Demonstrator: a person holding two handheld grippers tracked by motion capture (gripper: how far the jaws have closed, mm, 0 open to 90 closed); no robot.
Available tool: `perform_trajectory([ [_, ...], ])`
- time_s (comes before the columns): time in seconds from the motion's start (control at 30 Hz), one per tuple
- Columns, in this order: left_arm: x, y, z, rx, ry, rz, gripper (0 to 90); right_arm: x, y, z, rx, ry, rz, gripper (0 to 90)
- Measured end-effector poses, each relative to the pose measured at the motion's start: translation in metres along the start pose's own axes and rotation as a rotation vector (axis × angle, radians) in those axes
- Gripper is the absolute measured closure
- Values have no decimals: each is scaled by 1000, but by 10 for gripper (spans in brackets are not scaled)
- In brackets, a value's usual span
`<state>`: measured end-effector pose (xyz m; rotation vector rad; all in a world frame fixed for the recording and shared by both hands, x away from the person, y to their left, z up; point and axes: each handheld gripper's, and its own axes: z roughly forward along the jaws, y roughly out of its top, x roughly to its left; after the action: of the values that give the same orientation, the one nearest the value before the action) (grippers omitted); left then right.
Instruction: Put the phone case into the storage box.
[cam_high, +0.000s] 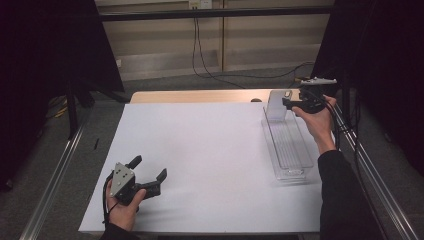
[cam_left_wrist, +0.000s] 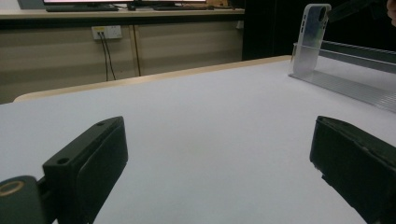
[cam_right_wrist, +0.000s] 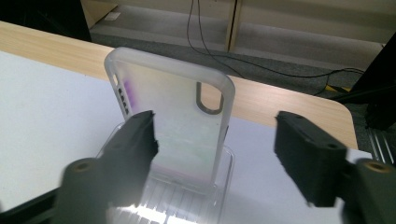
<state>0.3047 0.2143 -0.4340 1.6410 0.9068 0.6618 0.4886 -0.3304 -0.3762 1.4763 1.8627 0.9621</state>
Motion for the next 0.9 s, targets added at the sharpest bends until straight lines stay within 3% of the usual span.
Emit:
perform_trajectory([
  [0.23,3,0,3,-4,9,-16,42,0,0,2,-12,25,36,103],
  [0.4,3,0,3,4,11,-13,44,0,-1,2,-19,9,65,121],
  [0.9,1,0,-1,-6,6,-9,44,3,-15,-6,-83,-44,49,206],
])
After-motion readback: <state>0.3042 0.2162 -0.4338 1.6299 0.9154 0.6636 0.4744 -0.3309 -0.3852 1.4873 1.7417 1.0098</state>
